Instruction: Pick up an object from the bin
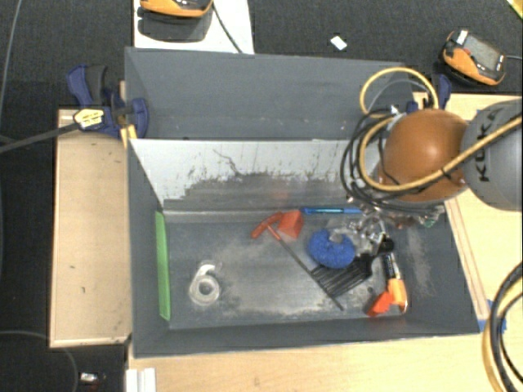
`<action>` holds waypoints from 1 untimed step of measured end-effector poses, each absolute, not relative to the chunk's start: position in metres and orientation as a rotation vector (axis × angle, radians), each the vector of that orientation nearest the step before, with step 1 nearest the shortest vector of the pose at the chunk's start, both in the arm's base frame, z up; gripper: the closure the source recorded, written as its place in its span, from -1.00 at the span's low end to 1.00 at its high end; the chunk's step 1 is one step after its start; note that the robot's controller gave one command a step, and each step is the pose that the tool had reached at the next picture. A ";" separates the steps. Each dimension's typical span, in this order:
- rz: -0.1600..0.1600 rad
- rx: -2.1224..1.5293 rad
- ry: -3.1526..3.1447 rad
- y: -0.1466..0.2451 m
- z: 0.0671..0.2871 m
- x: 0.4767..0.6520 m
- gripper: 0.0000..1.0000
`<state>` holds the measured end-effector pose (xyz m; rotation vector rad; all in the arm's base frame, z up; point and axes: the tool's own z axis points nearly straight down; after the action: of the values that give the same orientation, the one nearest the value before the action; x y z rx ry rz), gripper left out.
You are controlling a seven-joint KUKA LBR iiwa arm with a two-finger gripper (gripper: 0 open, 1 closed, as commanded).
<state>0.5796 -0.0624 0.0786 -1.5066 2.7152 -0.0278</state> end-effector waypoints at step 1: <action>-0.029 -1.503 2.714 -0.062 0.083 0.580 1.00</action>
Offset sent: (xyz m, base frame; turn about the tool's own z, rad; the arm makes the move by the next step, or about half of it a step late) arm 0.0001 0.0001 0.1114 0.0010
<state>0.5798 -0.0623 0.0830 -1.5029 2.7138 -0.0289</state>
